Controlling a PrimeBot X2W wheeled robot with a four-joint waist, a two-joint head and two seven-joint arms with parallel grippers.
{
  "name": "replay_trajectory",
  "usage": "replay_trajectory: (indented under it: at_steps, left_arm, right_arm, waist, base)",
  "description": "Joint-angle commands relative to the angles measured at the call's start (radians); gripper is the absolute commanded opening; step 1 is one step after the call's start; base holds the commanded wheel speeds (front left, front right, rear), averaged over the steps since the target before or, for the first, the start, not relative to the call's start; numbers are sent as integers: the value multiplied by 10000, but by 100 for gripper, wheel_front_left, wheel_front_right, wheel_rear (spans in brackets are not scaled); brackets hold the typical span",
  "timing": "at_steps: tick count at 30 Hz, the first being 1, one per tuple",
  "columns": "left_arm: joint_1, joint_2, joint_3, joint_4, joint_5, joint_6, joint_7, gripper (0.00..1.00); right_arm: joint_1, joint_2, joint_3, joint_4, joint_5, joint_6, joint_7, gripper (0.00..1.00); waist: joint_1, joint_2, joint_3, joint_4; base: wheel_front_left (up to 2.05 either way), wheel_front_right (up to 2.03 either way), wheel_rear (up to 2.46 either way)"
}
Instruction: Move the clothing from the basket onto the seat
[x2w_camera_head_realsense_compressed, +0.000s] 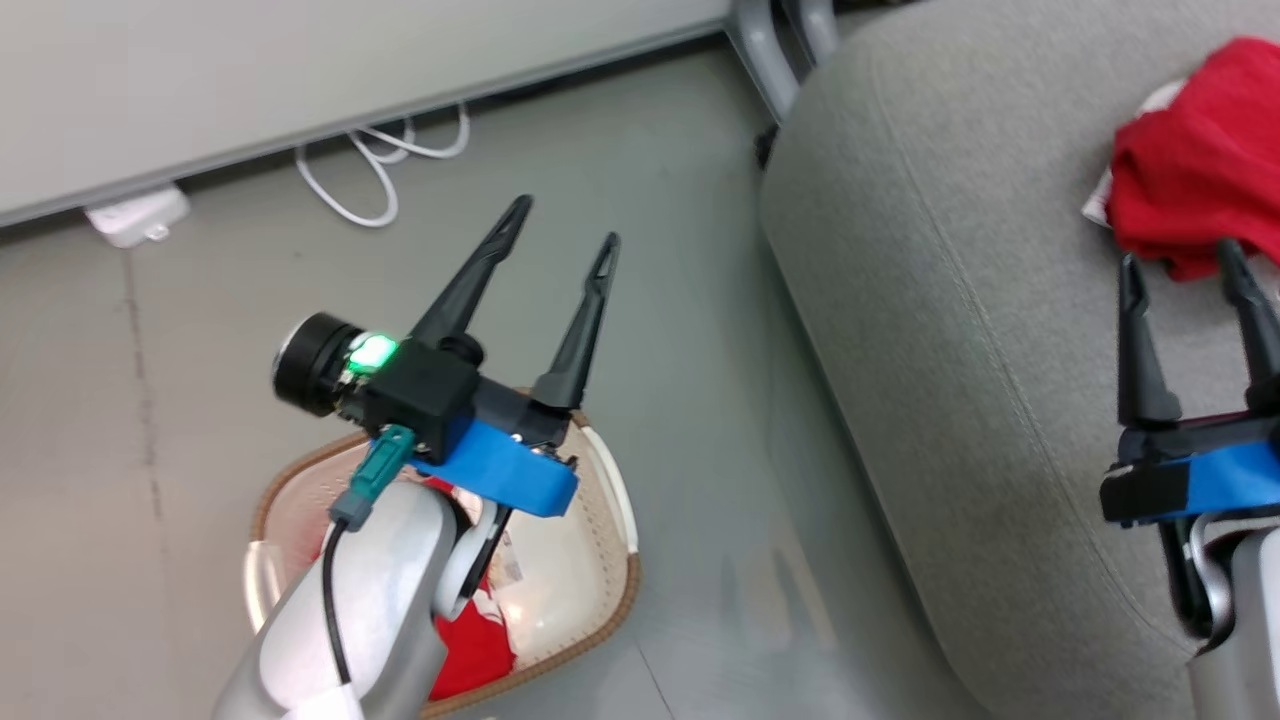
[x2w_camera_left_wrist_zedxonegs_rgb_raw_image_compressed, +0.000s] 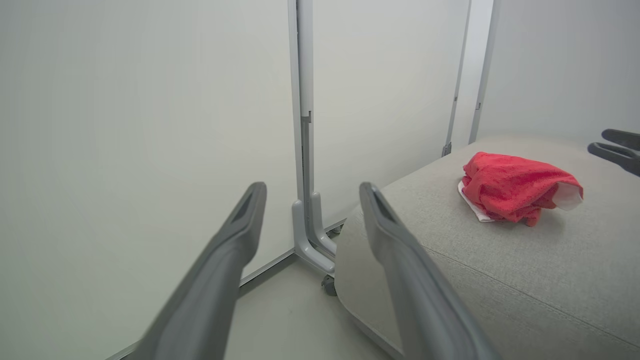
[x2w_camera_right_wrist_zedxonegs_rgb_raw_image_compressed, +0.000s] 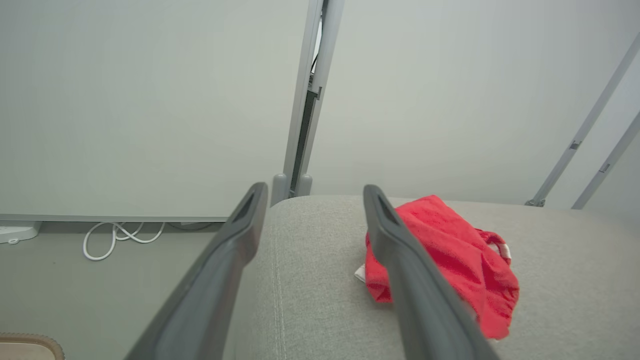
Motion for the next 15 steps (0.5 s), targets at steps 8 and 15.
replay_trajectory:
  at_steps: [8, 15]
  left_arm:
    - [1381, -419, 1949, -215, 383, -67, -40, 100]
    - [2415, -679, 3333, -492, 803, -239, -39, 100]
  right_arm:
    - [818, 294, 699, -595, 97, 0, -8, 100]
    - [1234, 583, 1088, -974, 266, 1, -8, 100]
  waist:
    - [1, 0, -1432, 1413]
    - [1, 0, -1946, 1890]
  base:
    - [0, 0, 0]
    - [0, 0, 0]
